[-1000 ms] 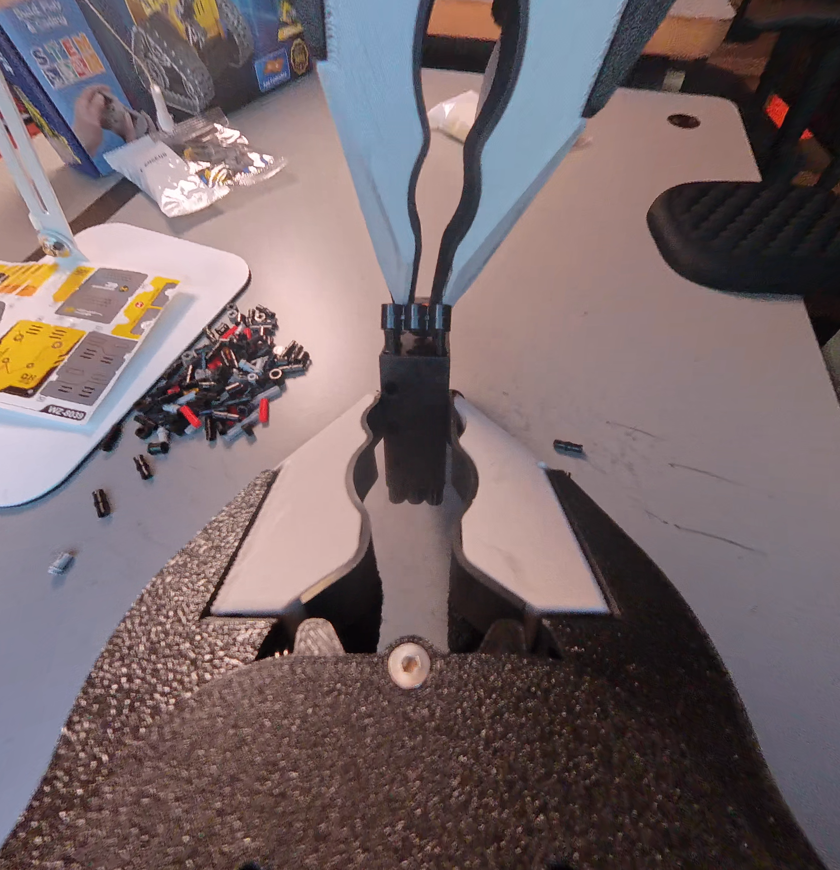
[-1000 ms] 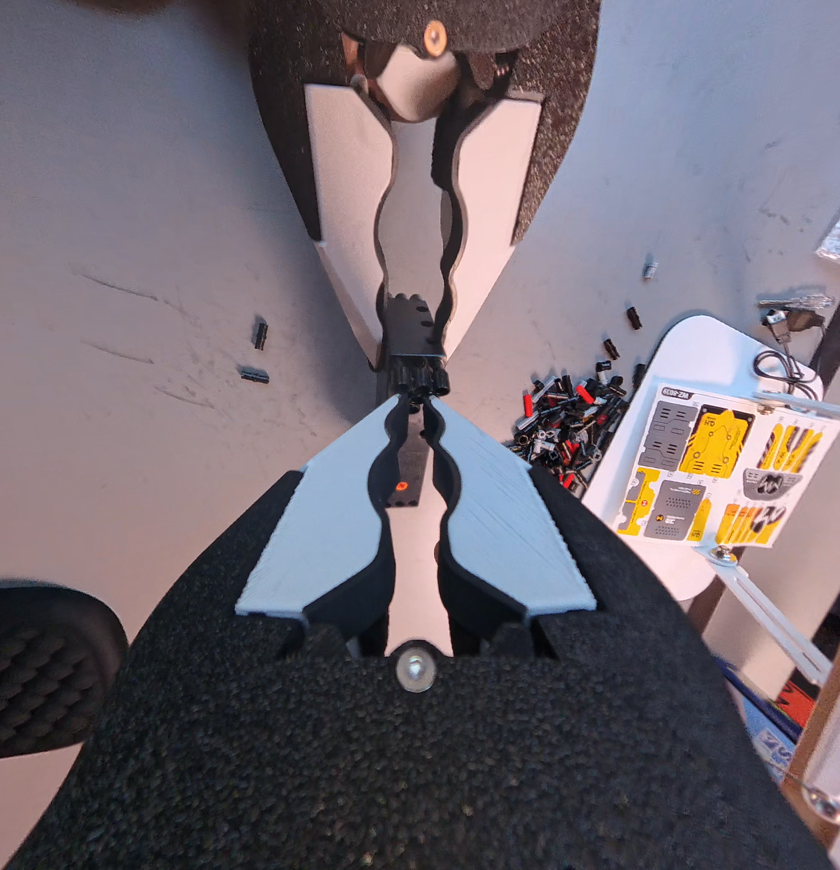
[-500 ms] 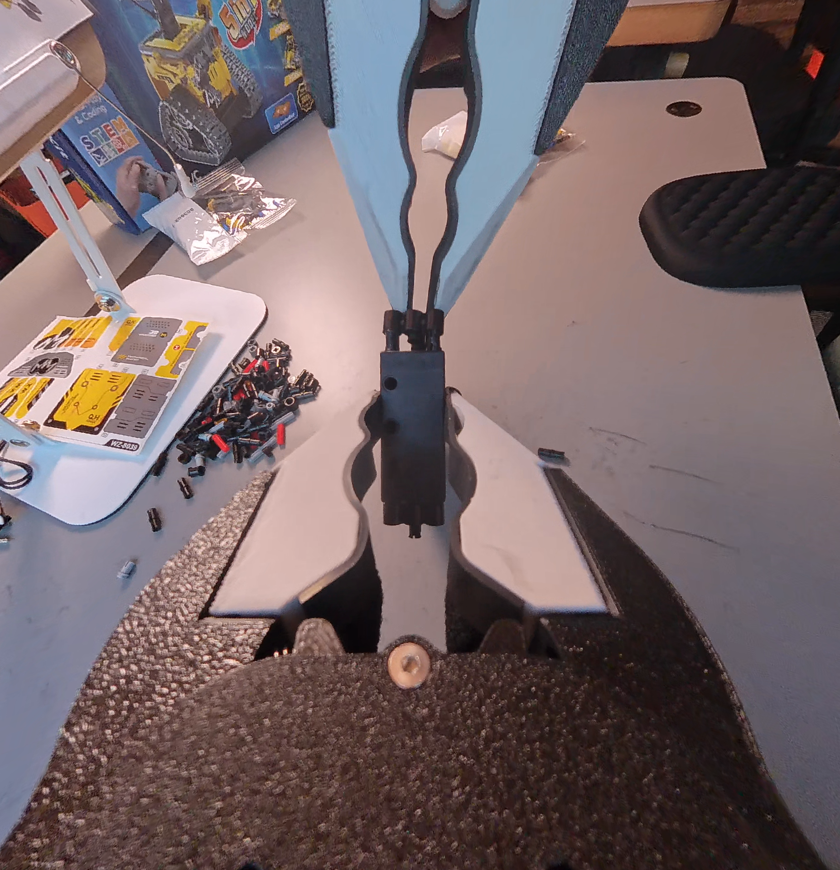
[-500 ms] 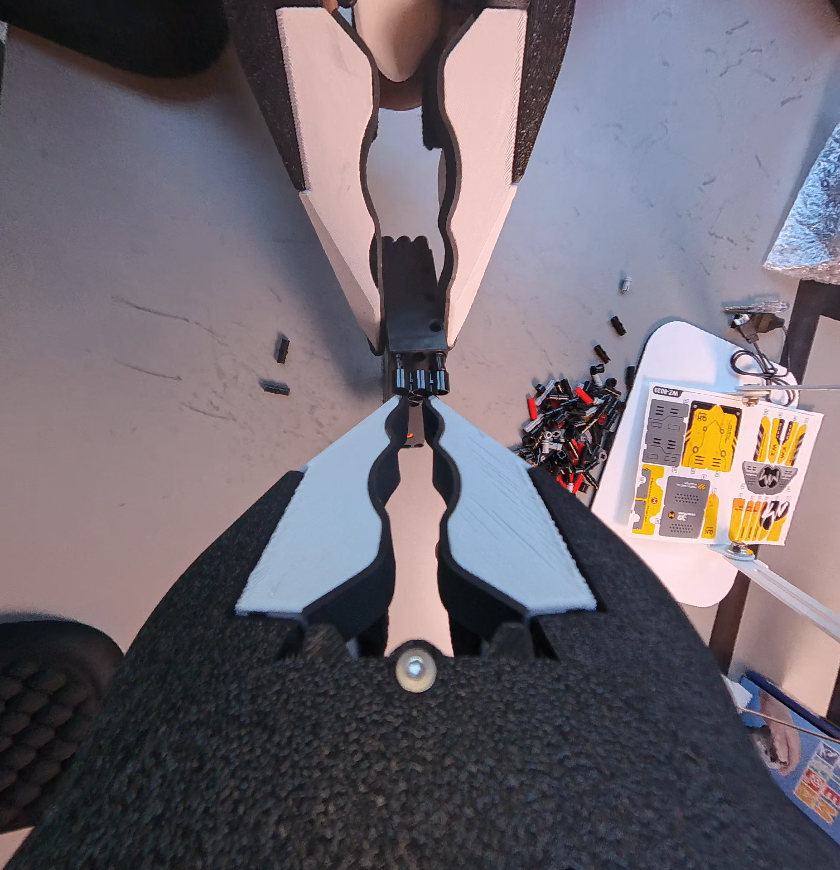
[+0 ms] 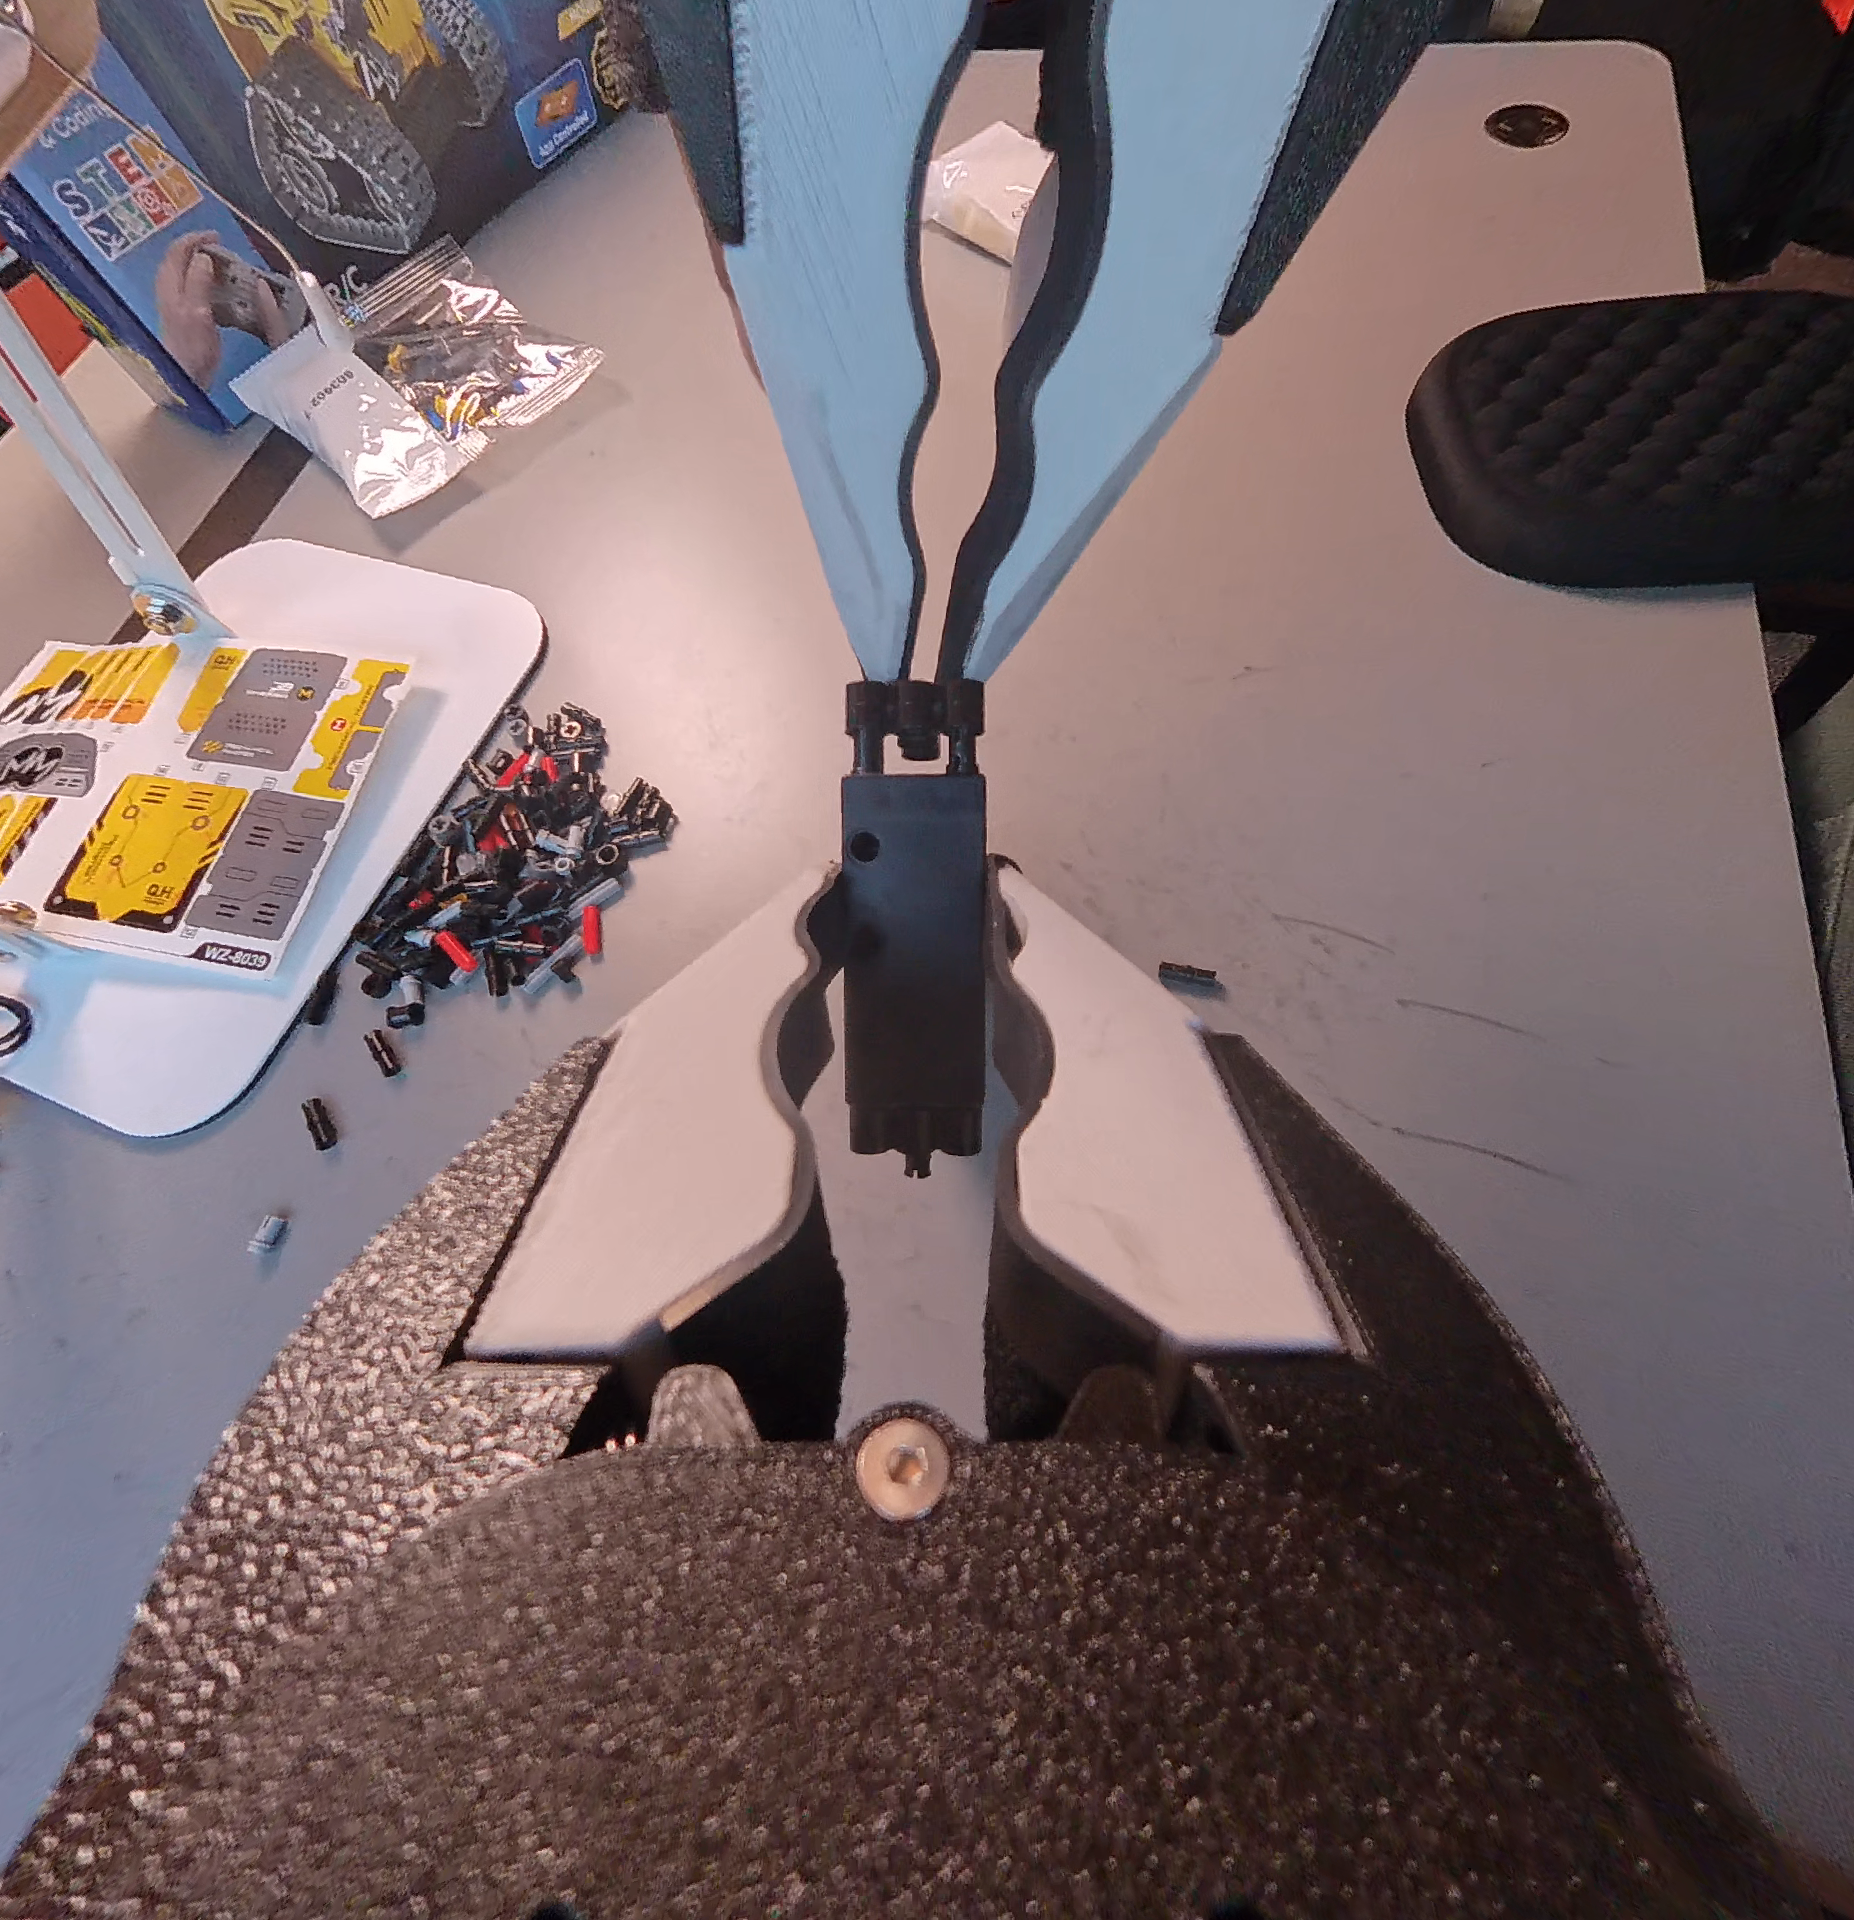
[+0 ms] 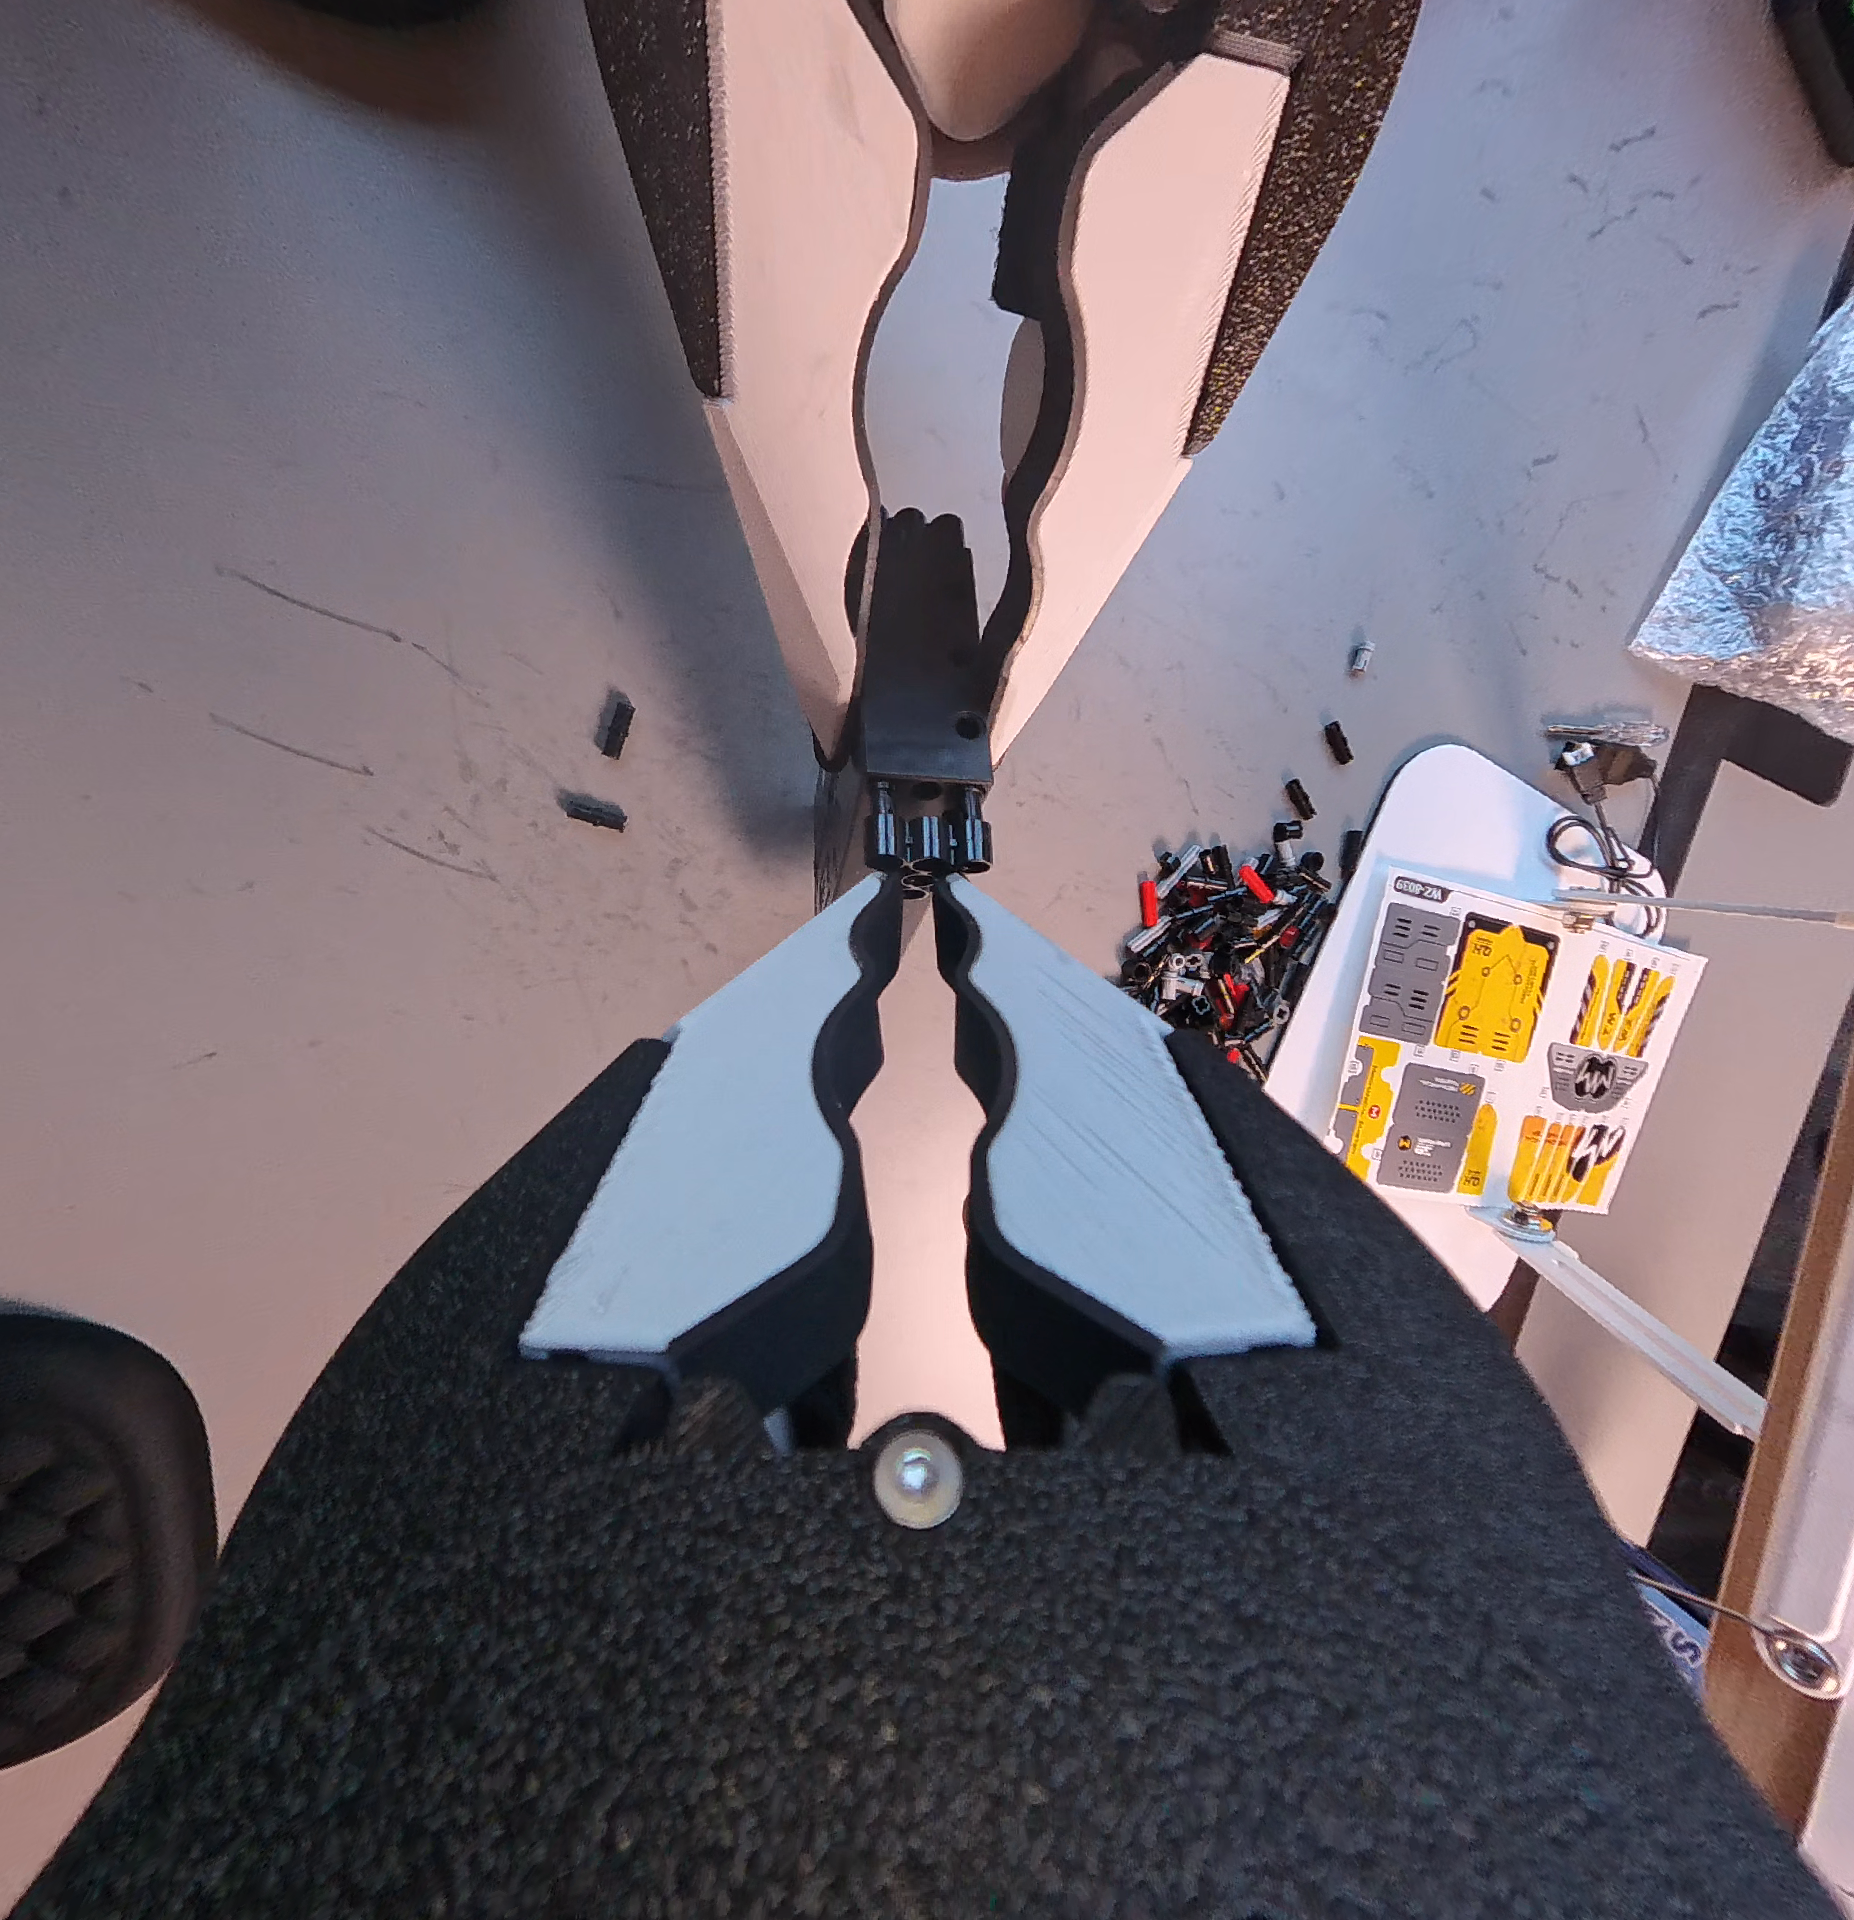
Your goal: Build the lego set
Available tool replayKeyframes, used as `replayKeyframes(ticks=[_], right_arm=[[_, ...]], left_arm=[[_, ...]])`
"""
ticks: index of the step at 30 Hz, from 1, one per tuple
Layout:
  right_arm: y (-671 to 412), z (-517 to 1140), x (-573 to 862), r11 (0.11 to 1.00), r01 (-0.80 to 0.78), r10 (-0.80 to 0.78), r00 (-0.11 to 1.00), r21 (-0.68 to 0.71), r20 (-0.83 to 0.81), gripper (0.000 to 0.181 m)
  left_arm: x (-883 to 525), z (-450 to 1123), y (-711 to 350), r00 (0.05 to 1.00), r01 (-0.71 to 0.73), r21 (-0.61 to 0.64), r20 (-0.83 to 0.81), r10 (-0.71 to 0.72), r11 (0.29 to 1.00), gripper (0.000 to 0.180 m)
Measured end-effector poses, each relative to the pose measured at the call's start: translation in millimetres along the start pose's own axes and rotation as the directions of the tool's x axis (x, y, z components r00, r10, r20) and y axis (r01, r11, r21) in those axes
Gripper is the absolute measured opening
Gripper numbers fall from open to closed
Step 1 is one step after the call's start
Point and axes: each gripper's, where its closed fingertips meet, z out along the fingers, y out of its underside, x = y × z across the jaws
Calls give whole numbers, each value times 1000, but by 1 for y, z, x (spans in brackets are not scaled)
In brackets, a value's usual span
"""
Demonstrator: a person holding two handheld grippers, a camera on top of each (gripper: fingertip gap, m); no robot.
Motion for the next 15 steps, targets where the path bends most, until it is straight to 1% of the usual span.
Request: replayKeyframes(ticks=[8,10,15], right_arm=[[2,-2,-2,996,58,-60,998,-73,-18,3],[0,-4,-1,994,78,-81,996,-83,-28,3],[0,-5,-2,997,54,-56,998,-50,-35,3]], left_arm=[[2,6,0,1000,20,-45,-14,-20,999,24],[2,4,-2,999,41,-30,-31,-42,999,24],[5,5,-6,989,104,48,-113,-98,993,24]])
